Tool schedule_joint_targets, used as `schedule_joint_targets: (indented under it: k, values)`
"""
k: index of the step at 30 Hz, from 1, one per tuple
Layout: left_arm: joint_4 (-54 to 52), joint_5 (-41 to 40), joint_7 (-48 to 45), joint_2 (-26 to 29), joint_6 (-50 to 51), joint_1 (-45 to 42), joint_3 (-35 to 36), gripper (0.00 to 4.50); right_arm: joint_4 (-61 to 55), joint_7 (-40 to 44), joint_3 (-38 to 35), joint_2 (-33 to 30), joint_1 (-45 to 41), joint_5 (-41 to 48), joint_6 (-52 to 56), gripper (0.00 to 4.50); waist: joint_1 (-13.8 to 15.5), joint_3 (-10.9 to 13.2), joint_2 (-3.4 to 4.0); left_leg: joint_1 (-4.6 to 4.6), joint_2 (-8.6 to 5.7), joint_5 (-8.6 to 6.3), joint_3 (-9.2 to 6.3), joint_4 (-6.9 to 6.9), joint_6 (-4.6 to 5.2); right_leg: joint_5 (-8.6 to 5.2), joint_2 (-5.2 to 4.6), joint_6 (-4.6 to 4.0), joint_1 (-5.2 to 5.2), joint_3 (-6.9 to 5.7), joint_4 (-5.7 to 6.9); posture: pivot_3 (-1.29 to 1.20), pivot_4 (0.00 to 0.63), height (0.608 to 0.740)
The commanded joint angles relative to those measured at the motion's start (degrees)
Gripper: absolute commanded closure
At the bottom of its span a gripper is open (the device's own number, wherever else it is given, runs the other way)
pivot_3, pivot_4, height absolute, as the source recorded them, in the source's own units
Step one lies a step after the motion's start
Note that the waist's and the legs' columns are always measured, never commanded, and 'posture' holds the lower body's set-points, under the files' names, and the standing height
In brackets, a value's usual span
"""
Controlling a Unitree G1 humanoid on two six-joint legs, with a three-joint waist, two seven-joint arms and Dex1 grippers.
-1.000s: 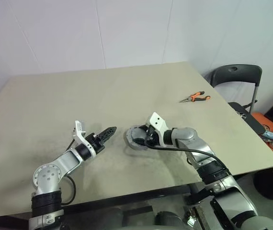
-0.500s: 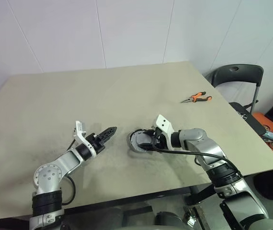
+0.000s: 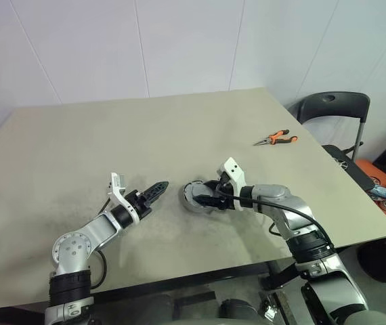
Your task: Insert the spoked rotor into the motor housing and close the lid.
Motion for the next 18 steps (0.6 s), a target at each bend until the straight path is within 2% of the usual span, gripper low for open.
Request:
schedule_joint_targets:
  k: [1,8,18]
  values:
    - [-0.22,0.19,-1.17,0.59,-0.73,-0.88,0.39,2.06,-1.79,-1.31,-1.91,1.27,-0.17,2.23,1.18,1.45,-0.05,0.00,0.00,-0.01,0.00,0.00,0.00,-0.02,0.00,0.00,0.00,0.00,-0.01,0.00,-0.01,0.00,0.000,0.740]
    - [1.77,0.18,-1.88,1.93,-0.53,-2.28,1.01,2.06,-3.05,-3.04,-1.81,2.78,0.11,2.69,-0.46,1.45,-0.17,0.01,0.01,-0.05,0.00,0.00,0.01,-0.03,-0.01,0.00,0.01,0.00,-0.07,0.01,0.00,0.00,0.000,0.740]
    - [2.26,0.40,-2.59,2.14,-0.70,-1.96,0.93,2.06,-2.50,-7.81,3.03,1.99,1.11,-5.85,-10.25,1.45,-0.61,0.01,0.02,-0.10,-0.01,0.01,0.01,-0.03,-0.01,0.00,0.02,0.00,-0.09,0.02,0.00,0.00,0.000,0.740]
